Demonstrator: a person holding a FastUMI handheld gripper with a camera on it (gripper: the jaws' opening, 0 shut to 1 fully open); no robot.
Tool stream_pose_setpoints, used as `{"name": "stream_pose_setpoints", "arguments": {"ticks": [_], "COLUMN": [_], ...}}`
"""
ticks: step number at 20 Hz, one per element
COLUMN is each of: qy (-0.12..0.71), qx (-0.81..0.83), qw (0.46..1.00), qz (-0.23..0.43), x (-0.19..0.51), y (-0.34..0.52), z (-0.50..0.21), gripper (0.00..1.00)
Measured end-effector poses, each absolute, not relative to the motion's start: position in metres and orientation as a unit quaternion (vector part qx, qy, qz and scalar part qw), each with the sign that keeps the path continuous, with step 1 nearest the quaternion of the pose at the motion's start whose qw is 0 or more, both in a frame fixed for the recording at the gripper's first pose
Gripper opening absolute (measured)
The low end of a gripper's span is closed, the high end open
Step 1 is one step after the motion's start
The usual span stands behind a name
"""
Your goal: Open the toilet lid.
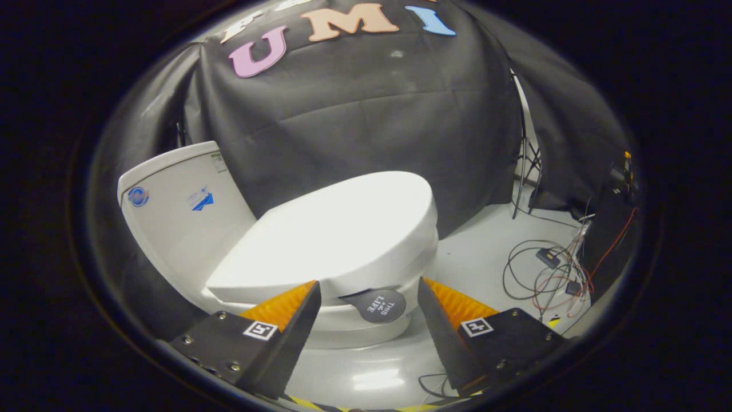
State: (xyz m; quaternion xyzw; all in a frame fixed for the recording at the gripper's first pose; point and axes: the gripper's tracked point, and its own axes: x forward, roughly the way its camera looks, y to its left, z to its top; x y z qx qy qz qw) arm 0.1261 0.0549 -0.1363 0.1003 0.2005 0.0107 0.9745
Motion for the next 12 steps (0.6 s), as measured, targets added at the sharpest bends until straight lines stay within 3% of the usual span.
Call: {"name": "stream_pose_setpoints", "arguments": {"ticks": [5,7,12], "qy": [0.23,0.24,0.258], "qx": [0.174,0.214,0.359], "qw": [0.957,0.947,0.897], "qz": [0.0,-0.002,0.004], "x": [0.127,0.127,0.134], "y": [0.05,0.047,0.051], "z": [-0.152,-0.156,-0.162], "gripper": [0.99,0.82,0.82]}}
